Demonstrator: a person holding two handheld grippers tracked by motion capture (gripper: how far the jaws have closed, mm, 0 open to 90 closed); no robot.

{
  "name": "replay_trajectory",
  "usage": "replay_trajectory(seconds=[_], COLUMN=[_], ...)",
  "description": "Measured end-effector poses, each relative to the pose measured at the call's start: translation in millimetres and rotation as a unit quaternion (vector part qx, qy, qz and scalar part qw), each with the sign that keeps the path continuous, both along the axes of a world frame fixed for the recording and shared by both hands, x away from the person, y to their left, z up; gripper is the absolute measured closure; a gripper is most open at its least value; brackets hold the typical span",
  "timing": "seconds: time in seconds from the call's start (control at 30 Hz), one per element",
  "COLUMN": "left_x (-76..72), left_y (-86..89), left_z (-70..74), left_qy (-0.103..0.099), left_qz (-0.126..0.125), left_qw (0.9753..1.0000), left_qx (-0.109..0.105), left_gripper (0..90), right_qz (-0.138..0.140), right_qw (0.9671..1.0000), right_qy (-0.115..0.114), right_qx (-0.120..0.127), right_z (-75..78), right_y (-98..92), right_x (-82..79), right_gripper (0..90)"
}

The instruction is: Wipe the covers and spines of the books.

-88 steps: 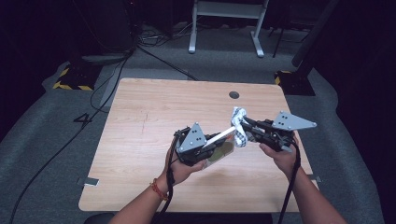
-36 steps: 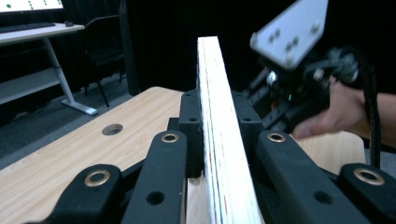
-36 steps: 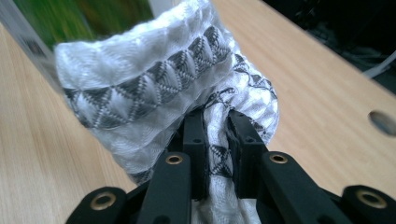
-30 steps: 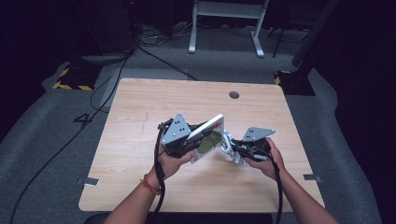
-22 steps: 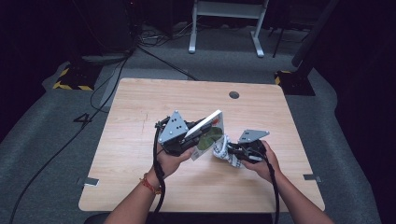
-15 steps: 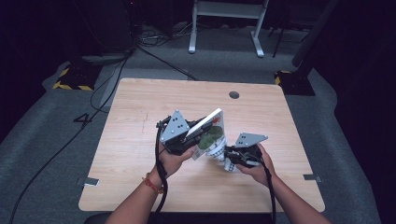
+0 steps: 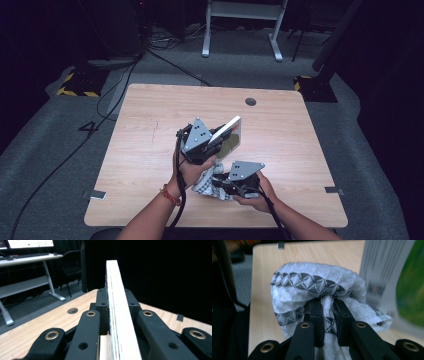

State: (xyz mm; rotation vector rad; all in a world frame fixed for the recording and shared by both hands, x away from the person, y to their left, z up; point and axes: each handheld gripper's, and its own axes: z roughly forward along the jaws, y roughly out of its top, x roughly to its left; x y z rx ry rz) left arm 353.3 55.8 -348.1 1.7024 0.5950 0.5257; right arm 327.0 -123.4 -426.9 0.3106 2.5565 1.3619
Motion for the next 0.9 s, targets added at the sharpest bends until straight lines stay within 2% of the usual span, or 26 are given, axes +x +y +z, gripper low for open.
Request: replay_trajectory(seconds=[0.1, 0.27, 0.37, 0.47, 0.57, 0.73, 0.9], left_x=[1.7, 2.2, 1.8, -0.1, -1.5, -3.5, -5.3], left_y=[-0.4, 1.4, 3.3, 6.0, 11.1, 21.6, 32.1], left_z=[-4.3, -5.9, -4.7, -2.4, 1.3, 6.0, 5.1], left_qy=[0.009, 0.013, 0.018, 0.014, 0.013, 0.012, 0.016], left_qz=[0.005, 0.014, 0.021, 0.024, 0.027, 0.025, 0.016], left_qw=[0.9999, 0.9998, 0.9996, 0.9996, 0.9994, 0.9990, 0.9988], left_qx=[0.002, 0.000, -0.005, -0.010, -0.020, -0.036, -0.044], left_gripper=[79.1, 79.1, 79.0, 79.0, 79.0, 79.1, 79.1], right_qz=[0.003, -0.005, -0.024, -0.046, -0.063, -0.092, -0.120], right_qw=[0.9998, 0.9996, 0.9992, 0.9982, 0.9968, 0.9941, 0.9913], right_qy=[-0.013, -0.022, -0.030, -0.030, -0.030, -0.024, -0.019], right_qx=[0.017, 0.015, -0.011, -0.025, -0.038, -0.053, -0.052], right_z=[10.1, 9.9, -0.5, -12.5, -20.2, -29.2, -24.9], right_y=[5.4, 17.2, 24.3, 25.6, 22.1, 5.3, -20.5], right_x=[-3.3, 0.0, 2.8, 8.3, 11.4, 19.6, 27.8], right_gripper=[79.1, 79.0, 79.1, 79.2, 79.2, 79.2, 79.2])
